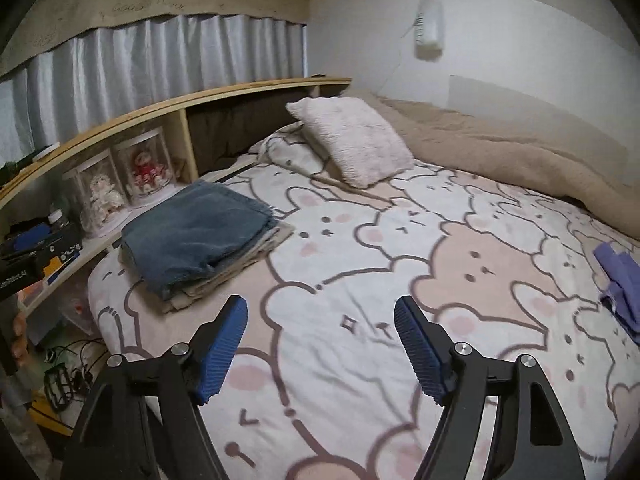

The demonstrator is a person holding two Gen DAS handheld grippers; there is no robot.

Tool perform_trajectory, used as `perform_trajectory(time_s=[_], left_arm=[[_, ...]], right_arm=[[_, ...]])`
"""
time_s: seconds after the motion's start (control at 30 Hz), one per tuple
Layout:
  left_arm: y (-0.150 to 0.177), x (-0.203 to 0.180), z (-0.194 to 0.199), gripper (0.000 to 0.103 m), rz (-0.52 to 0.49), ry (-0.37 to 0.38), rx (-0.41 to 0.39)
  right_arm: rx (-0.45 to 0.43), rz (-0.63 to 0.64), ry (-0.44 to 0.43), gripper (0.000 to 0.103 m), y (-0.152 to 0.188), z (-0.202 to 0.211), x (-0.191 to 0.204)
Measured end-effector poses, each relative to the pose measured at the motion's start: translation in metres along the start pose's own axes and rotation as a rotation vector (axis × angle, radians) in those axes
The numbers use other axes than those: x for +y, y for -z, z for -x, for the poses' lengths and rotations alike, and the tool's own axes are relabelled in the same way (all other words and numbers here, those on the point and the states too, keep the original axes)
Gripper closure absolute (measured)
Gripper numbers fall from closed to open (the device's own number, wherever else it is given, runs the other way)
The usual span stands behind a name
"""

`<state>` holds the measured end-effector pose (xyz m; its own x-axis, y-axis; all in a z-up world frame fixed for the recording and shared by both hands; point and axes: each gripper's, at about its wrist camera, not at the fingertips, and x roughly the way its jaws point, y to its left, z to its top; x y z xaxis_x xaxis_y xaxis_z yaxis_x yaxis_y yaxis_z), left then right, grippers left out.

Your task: Fold clothes

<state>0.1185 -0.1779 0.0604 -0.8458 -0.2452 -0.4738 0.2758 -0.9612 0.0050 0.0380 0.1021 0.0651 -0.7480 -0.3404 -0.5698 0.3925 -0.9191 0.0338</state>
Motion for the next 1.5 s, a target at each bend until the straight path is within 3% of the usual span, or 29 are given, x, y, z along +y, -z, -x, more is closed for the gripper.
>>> perform_trajectory(time_s=[0.1,0.2,0.67,1.5], left_arm=[[0.002,-0.010,0.009,0.000,-0.014,0.001,-0.003],[0.004,-0.016,0.011,0.000,-0.011,-0.002,0.001],[0.013,-0.037,0.012,0.000,0.001,-0.025,0.021],[0.023,-0.037,0.004,0.000,-0.012,-0.027,0.056]], right_arm=[[-0.015,-0.010,0.023,0.024,0.006,0.014,-0.012],[-0.053,-0.024,0.045,0.005,0.014,0.030,-0.024],[-0.052,-0.018,0.110,0.004,0.033,0.045,-0.049],[-0.009,-0.008,0.089,0.004,0.035,0.026,-0.044]])
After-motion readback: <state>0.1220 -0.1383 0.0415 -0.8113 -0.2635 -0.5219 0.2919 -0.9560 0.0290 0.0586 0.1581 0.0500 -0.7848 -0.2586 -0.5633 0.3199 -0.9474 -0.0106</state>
